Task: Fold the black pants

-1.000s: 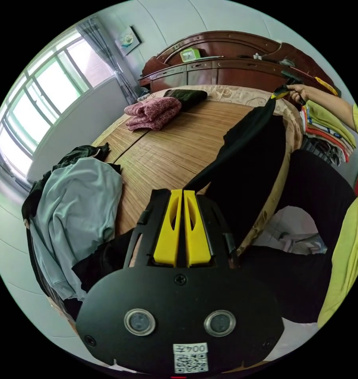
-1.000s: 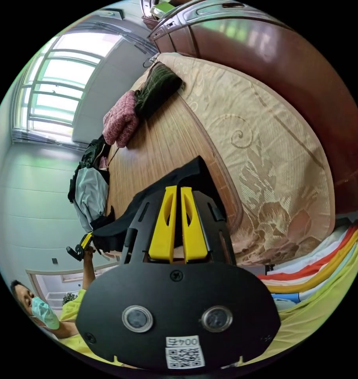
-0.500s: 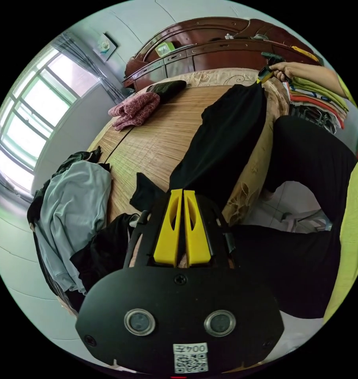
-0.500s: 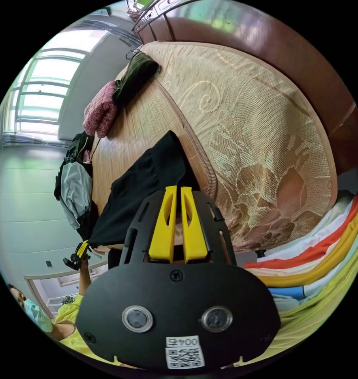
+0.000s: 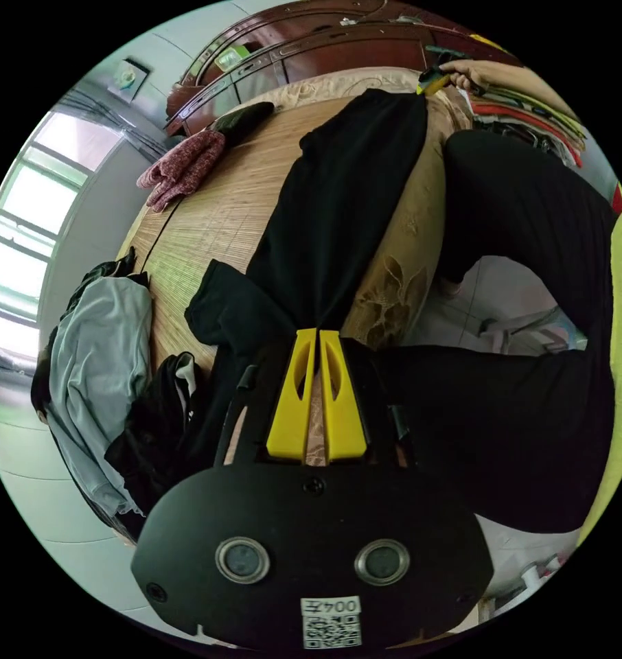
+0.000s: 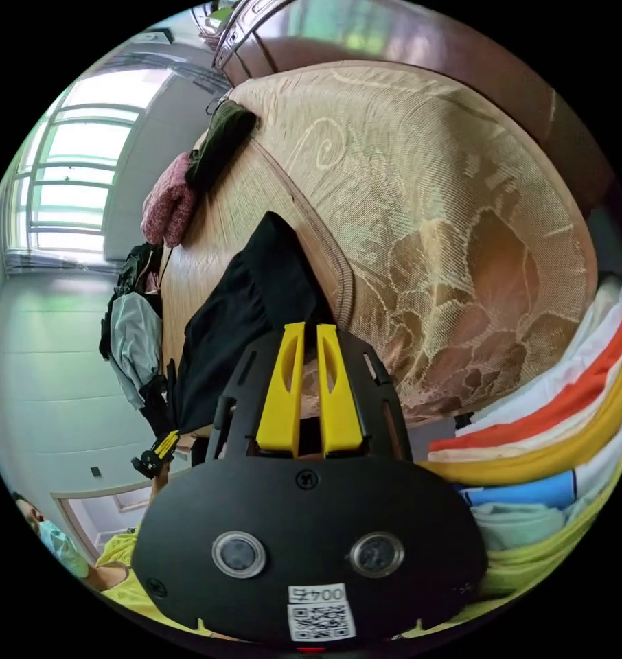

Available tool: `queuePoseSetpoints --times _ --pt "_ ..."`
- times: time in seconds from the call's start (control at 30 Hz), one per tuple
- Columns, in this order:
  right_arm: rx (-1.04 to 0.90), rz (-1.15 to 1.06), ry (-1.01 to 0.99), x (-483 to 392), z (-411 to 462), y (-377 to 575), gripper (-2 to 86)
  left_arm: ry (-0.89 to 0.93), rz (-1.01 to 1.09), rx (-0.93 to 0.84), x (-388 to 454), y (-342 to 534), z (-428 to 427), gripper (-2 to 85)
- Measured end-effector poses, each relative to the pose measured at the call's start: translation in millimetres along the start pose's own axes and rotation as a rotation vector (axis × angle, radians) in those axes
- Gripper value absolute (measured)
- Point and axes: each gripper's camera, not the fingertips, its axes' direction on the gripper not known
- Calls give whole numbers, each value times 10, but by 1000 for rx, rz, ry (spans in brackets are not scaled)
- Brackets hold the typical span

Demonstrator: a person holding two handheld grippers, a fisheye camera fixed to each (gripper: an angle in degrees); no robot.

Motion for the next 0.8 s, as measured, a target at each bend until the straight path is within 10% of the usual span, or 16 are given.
queuePoseSetpoints --times 0.8 --pt "71 49 -188 -183 391 806 62 298 -374 227 -913 -401 324 2"
